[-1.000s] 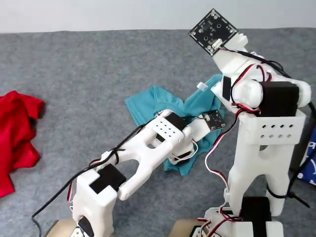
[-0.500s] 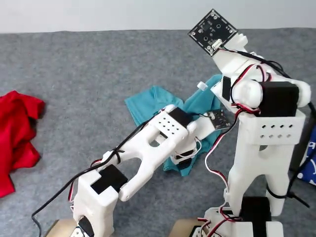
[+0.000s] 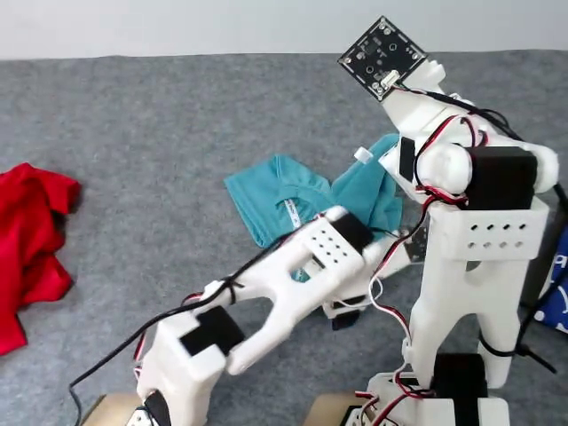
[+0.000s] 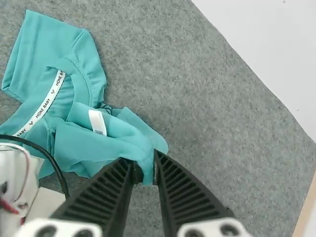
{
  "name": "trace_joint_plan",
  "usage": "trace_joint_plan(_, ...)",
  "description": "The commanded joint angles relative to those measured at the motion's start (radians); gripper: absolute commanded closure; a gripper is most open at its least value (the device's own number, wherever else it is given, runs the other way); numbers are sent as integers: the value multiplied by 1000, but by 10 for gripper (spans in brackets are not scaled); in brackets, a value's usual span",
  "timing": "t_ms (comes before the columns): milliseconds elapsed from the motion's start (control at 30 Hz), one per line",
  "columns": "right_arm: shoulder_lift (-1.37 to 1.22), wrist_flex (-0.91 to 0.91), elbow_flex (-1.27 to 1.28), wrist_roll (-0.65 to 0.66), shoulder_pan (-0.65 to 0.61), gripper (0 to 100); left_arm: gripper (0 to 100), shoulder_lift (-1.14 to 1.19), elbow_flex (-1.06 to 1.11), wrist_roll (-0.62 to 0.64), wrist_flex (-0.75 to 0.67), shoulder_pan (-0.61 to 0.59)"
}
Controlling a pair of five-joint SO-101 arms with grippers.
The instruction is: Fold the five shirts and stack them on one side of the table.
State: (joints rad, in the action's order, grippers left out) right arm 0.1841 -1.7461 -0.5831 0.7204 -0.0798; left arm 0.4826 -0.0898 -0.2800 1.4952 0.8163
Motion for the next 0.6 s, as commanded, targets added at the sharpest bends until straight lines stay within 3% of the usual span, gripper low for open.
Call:
trace_joint_plan(0, 2, -5, -8, 3, -1, 989, 783, 60, -18, 11, -41, -11)
trace_joint_plan(267, 2, -7, -8, 3, -2, 989, 783, 106, -148, 5, 2, -109)
trace_joint_plan(567, 2, -5, -8, 3, -2, 989, 786, 164, -183, 5, 11, -106)
